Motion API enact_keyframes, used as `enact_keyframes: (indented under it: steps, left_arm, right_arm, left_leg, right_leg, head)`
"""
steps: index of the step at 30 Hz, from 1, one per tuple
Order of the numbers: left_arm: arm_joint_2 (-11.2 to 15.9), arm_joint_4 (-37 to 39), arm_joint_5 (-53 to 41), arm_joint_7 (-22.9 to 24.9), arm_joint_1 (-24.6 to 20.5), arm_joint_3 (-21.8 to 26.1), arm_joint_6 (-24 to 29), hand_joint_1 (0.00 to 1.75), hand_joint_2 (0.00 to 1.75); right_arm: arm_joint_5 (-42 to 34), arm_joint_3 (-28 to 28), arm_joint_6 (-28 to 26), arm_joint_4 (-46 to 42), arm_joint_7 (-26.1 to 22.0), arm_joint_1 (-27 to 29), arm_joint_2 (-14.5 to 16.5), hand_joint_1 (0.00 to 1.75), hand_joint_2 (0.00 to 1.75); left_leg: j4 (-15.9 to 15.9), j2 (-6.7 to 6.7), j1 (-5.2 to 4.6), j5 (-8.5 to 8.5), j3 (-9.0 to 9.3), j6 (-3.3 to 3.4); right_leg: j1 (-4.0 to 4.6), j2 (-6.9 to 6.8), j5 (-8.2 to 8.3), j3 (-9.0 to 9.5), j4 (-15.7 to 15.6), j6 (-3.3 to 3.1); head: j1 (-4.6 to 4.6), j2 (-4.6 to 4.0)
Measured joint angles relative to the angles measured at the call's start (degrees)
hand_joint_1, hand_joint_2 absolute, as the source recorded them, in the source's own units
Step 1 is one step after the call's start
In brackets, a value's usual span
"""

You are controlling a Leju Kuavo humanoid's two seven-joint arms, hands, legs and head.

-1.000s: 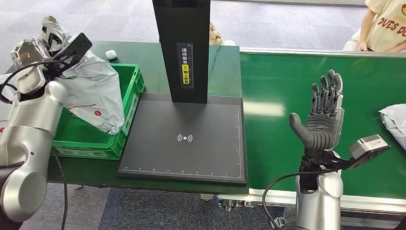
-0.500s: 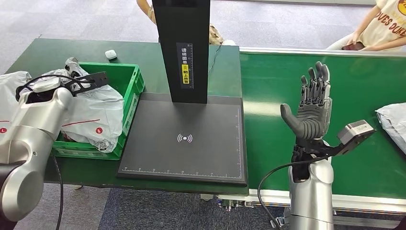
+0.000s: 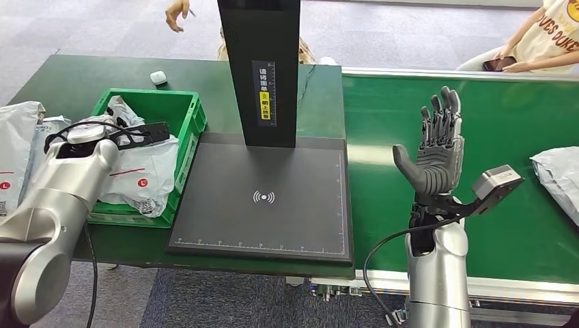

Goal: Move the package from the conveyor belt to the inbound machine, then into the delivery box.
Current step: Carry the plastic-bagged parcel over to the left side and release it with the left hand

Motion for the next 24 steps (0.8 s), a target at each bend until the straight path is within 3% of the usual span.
enact_keyframes:
  steps: [1, 5, 7, 11, 16, 18, 21, 24]
  left_arm:
    - [0.0, 0.0, 0.0, 0.0, 0.0, -0.1, 0.0, 0.00, 1.75]
    - [-0.1, 0.0, 0.5, -0.1, 0.3, -0.1, 1.4, 0.00, 0.00]
    - [-0.2, 0.0, 1.5, -0.3, 0.8, 0.2, 6.2, 0.00, 0.00]
    - [-1.0, -0.9, 5.1, -3.2, 1.9, 2.8, 21.7, 0.00, 0.00]
    - [-2.9, -7.0, 15.5, -15.2, 3.7, 9.1, 36.4, 0.00, 0.00]
    - [-4.1, -12.7, 22.6, -22.5, 6.8, 11.6, 40.9, 0.00, 0.00]
    - [-6.1, -27.3, 36.3, -33.1, 15.0, 14.2, 45.3, 0.00, 0.00]
    - [-7.7, -41.1, 45.2, -39.1, 23.0, 15.4, 46.5, 0.00, 0.00]
  right_arm:
    - [0.0, 0.0, 0.0, 0.1, 0.0, 0.0, 0.0, 0.00, 1.75]
    - [0.0, 0.0, 0.0, 0.2, -0.1, 0.1, 0.0, 0.00, 1.75]
    - [0.0, 0.0, -0.1, 0.1, -0.2, 0.6, 0.0, 0.00, 1.75]
    - [-0.1, -0.1, -0.3, -2.1, -0.2, 3.3, 0.0, 0.00, 1.75]
    - [0.0, -0.4, -0.4, -5.4, 0.5, 5.9, 0.0, 0.00, 1.75]
    - [0.5, -0.6, -0.6, -6.4, 0.7, 6.7, 0.0, 0.00, 1.75]
    - [0.9, -1.1, -1.0, -7.9, 0.9, 7.9, -0.1, 0.00, 1.75]
    - [1.0, -1.7, -1.0, -9.2, 1.2, 8.5, -0.1, 0.00, 1.75]
  left_leg:
    - [0.0, 0.00, 0.00, 0.00, 0.00, 0.00]
    - [0.0, 0.00, 0.00, 0.00, 0.01, 0.00]
    - [0.0, -0.02, 0.00, 0.00, 0.02, 0.00]
    - [0.0, -0.09, 0.00, 0.01, -0.03, 0.00]
    - [0.0, -0.06, -0.01, -0.01, -0.06, 0.01]
    - [0.0, -0.02, -0.05, -0.03, -0.05, 0.03]
    - [0.0, 0.16, -0.11, -0.13, -0.01, 0.02]
    - [0.0, 0.28, -0.14, -0.21, -0.01, 0.02]
  right_leg:
    - [0.00, 0.00, 0.00, 0.00, 0.0, 0.00]
    - [0.00, 0.00, 0.00, 0.00, 0.0, 0.00]
    - [0.00, -0.03, -0.01, 0.00, 0.0, 0.01]
    - [0.01, -0.09, -0.02, -0.03, 0.0, 0.03]
    - [-0.01, -0.05, -0.02, -0.06, 0.0, 0.04]
    - [-0.04, 0.01, -0.02, -0.06, 0.0, 0.04]
    - [-0.05, 0.25, -0.03, -0.10, 0.0, 0.03]
    - [0.00, 0.35, -0.06, -0.15, 0.0, 0.04]
  head:
    - [0.00, 0.00]
    - [0.00, 0.00]
    - [0.00, 0.00]
    - [-0.01, 0.00]
    - [0.00, 0.00]
    - [0.01, 0.00]
    - [0.00, 0.00]
    - [-0.01, 0.00]
